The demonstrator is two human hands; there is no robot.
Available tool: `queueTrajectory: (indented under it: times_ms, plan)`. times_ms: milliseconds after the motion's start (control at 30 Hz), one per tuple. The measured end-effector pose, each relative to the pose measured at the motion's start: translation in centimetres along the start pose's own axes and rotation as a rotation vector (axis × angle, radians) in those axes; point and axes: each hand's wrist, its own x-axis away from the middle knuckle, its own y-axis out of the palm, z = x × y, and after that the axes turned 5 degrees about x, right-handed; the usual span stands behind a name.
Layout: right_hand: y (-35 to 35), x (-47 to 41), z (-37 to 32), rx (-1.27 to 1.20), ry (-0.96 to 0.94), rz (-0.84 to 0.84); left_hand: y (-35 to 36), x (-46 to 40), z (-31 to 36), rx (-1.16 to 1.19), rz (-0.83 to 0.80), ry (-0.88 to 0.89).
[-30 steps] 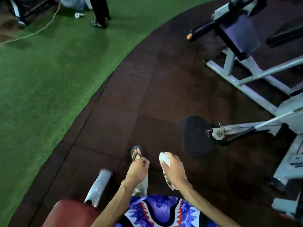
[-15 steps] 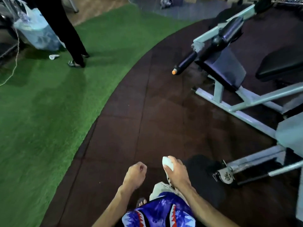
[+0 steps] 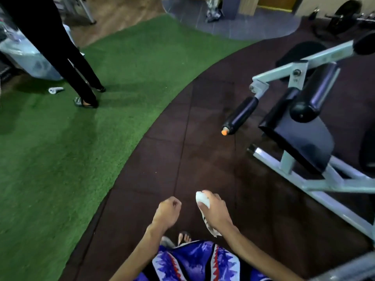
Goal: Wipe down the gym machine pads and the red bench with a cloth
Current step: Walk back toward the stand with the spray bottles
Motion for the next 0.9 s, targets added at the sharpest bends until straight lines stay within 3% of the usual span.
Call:
queueTrajectory:
  times_ms: [400,600,900]
  plan:
    - [-13.3,-31.2,-10.9,-0.060,0.049,-0.010,-12.4,-30.4,16.5,-0.050,-0.070,0.025]
    - [-22.5,-48.6,-17.6,-0.061,0.028,0.040,-22.2,-46.3,28.8,-0.108,-0.056,0.067]
    - [-35.6,-73.1,-21.4,-0.151,0.068,0.071,-27.7,-69.7,45.9,-0.150,-0.099,0.122]
